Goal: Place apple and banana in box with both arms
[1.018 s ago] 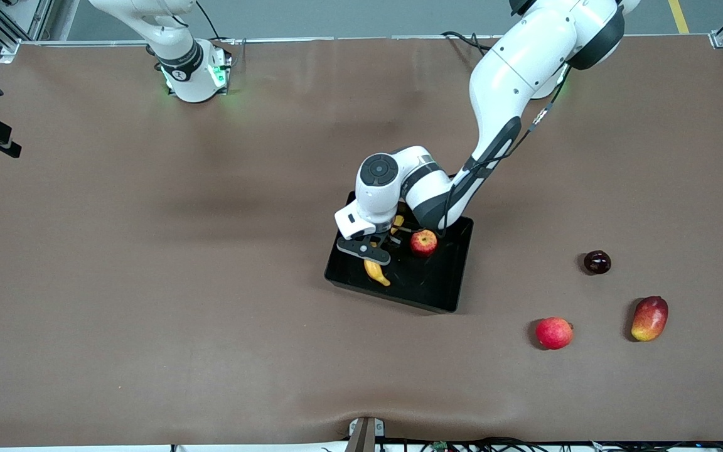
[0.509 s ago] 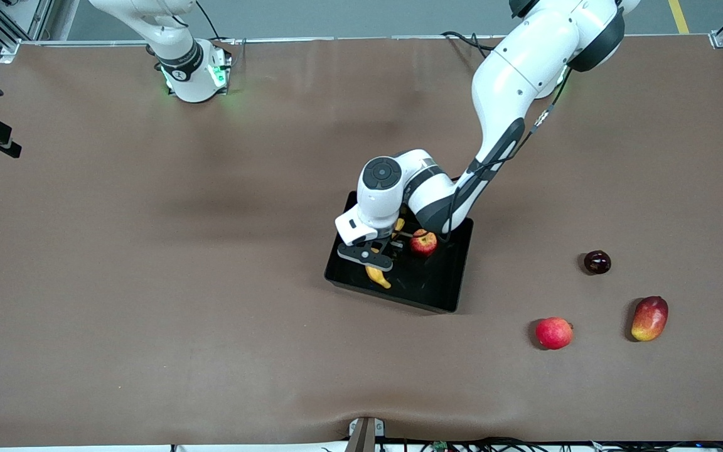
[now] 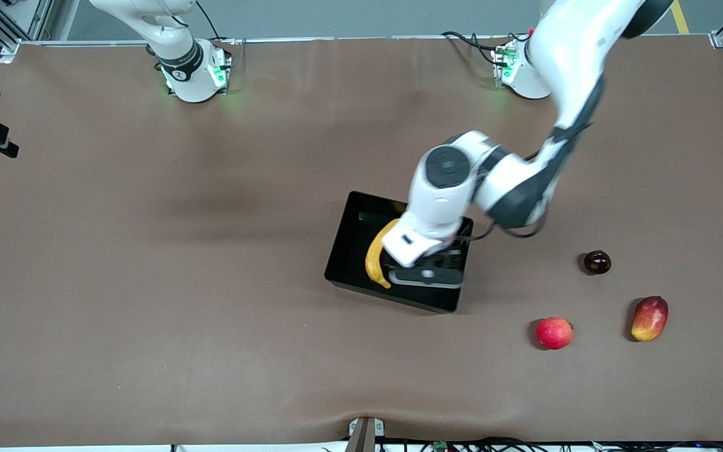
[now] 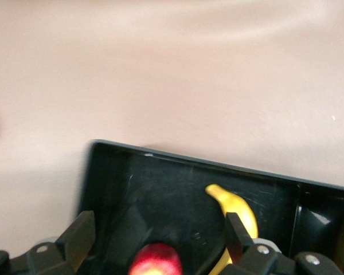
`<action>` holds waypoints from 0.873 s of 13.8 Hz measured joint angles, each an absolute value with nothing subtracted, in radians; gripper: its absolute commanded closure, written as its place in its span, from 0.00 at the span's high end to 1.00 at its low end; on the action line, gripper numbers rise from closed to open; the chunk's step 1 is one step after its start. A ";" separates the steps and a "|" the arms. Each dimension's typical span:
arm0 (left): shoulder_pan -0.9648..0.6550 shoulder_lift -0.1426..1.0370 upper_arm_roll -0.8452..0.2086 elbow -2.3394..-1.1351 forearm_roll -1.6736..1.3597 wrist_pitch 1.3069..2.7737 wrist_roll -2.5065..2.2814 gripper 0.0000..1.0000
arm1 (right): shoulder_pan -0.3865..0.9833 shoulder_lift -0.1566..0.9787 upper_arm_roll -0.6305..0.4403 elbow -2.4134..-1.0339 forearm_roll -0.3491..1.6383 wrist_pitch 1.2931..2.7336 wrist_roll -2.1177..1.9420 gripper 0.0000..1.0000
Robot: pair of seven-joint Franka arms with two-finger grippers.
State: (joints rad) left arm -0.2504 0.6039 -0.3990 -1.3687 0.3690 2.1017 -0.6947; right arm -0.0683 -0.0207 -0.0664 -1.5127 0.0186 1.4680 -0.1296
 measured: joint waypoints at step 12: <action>0.048 0.283 -0.398 -1.374 0.216 1.737 -0.418 1.00 | -0.072 -0.020 -0.067 -1.513 0.019 1.468 -0.130 1.00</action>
State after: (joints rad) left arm 0.0479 0.2825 -0.3985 -1.3739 0.2162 1.7372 -0.4183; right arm -0.0716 -0.0202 -0.0667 -1.5132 0.0186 1.4677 -0.1296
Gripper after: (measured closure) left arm 0.000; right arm 0.000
